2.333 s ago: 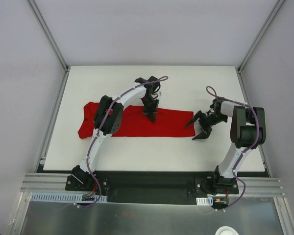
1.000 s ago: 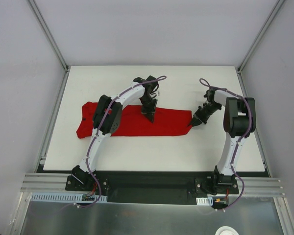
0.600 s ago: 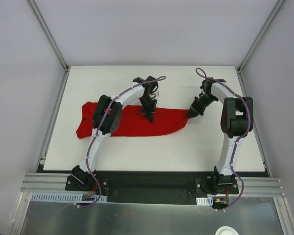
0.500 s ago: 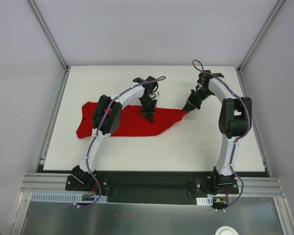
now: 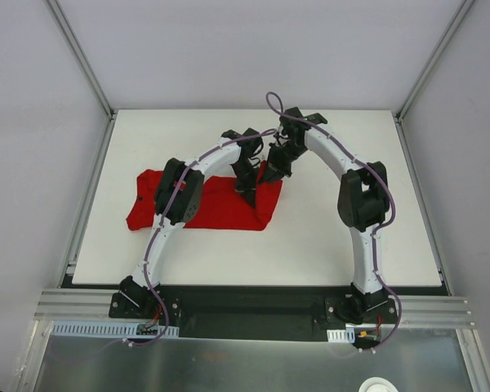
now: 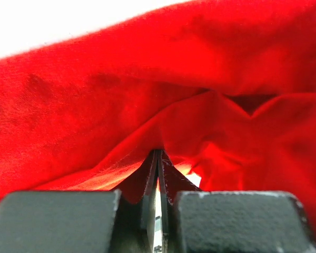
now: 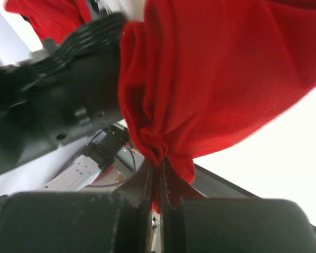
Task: Fold and stack the t-shirts
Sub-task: Fold the folded rectangular tshirt in 1/3 of the way
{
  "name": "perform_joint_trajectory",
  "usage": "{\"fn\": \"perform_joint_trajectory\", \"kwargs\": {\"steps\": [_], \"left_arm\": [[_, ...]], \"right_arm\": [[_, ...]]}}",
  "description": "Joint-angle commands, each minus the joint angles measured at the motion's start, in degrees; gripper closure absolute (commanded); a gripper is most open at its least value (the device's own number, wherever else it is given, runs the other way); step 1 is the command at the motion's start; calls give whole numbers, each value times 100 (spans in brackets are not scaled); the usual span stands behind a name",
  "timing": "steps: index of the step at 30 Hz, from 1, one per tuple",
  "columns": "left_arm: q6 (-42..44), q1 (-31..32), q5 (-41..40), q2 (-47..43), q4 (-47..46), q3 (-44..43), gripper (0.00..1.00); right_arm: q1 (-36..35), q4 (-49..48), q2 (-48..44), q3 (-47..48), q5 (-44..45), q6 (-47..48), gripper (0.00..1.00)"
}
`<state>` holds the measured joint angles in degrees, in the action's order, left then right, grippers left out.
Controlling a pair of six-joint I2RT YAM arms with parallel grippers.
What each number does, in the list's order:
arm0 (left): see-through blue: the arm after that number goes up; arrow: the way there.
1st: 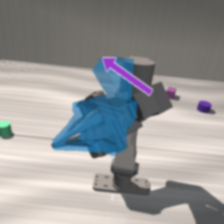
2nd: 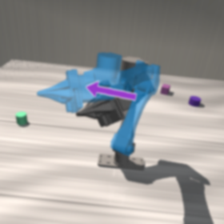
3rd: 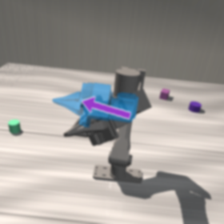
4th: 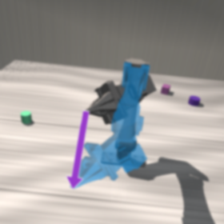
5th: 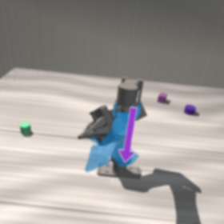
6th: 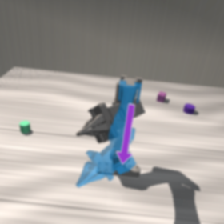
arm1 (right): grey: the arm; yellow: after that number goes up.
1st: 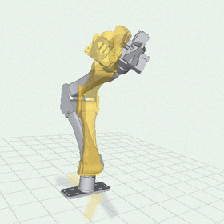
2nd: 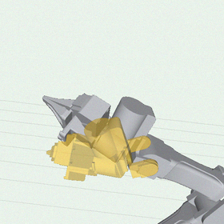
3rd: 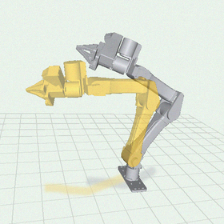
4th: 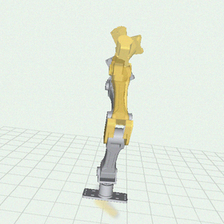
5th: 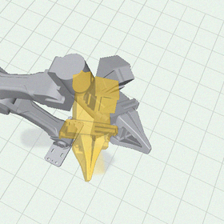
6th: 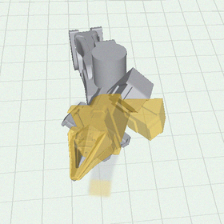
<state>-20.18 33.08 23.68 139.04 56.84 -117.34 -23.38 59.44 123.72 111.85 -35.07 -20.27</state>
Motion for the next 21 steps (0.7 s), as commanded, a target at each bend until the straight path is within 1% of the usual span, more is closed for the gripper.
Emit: {"fn": "perform_joint_trajectory", "kwargs": {"steps": [1, 5, 9, 10, 12, 14, 15, 16, 18, 19, 21], "left_arm": [[59, 67, -241, -61, 231, 159, 100], [50, 6, -303, -105, 249, 132, 100], [102, -82, -417, -351, 319, 132, 100], [120, -100, -434, -560, 336, 124, 100], [146, -152, -732, -825, 433, 71, 100], [164, -205, -908, -1316, 530, 9, 100], [164, -206, -1170, -1501, 582, 9, 100], [173, -249, -1286, -1868, 618, 9, 100], [164, -276, -1584, -2222, 740, 1, 100], [147, -328, -1734, -2589, 741, 27, 100], [164, -355, -2050, -2925, 889, 1, 100]], "right_arm": [[-254, 113, 73, 48, -264, -108, 99], [-536, 120, 178, 30, -369, -126, 99], [-572, 103, 126, -76, -334, -100, 99], [-572, 112, 74, -67, -334, -100, 99], [-545, 103, 3, -6, -351, -117, 99], [-528, 129, -76, 73, -360, -117, 99], [-510, 138, -102, 108, -386, -135, 99], [-501, 138, -163, 117, -413, -126, 99], [-484, 164, -225, 152, -396, -126, 99], [-466, 164, -287, 170, -352, -117, 99], [-440, 191, -331, 188, -334, -117, 99]]}}
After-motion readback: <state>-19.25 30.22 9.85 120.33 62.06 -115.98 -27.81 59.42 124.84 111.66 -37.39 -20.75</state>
